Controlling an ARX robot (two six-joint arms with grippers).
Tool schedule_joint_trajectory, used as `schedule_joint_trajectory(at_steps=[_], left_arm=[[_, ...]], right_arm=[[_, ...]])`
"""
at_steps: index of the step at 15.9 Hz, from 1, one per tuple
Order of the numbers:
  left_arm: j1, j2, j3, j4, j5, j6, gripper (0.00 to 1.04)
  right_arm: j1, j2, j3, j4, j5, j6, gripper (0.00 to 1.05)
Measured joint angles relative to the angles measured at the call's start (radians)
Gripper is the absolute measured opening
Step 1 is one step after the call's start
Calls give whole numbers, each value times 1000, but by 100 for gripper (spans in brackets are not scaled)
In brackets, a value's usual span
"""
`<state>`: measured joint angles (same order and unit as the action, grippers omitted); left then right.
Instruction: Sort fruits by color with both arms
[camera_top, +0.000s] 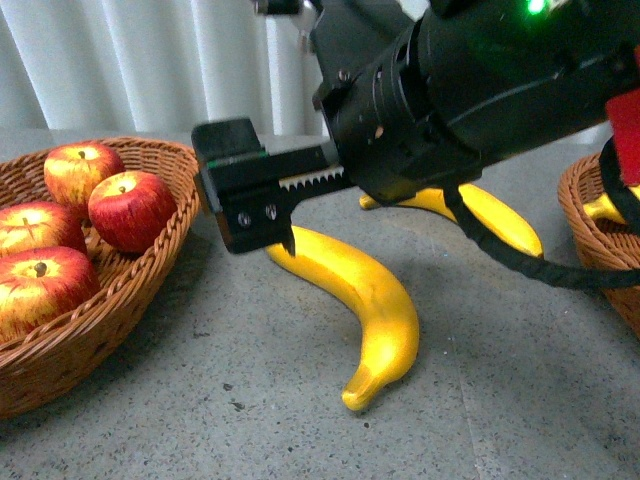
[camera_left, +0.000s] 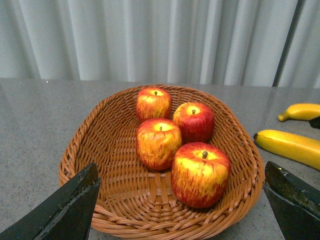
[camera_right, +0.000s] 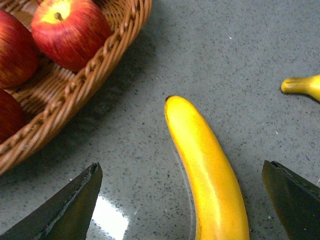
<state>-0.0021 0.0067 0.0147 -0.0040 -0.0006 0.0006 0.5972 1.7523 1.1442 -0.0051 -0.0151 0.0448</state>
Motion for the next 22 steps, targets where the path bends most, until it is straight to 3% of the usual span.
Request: schedule_joint_trajectory(at_steps=[10, 15, 20, 21, 22], left_arm=[[0, 0, 0, 0, 0, 0, 98], [0, 0, 0, 0, 0, 0, 98], [0, 0, 0, 0, 0, 0, 98], [0, 0, 0, 0, 0, 0, 98], [0, 0, 0, 0, 0, 0, 98]], right_arm=[[-61, 126, 20, -84, 68, -45, 98], [-12, 142, -17, -88, 44, -45, 98], [-16, 137, -29, -55, 24, -43, 48], [-25, 128, -23, -49, 2, -32, 41], [-46, 108, -16, -36, -31, -9, 40]])
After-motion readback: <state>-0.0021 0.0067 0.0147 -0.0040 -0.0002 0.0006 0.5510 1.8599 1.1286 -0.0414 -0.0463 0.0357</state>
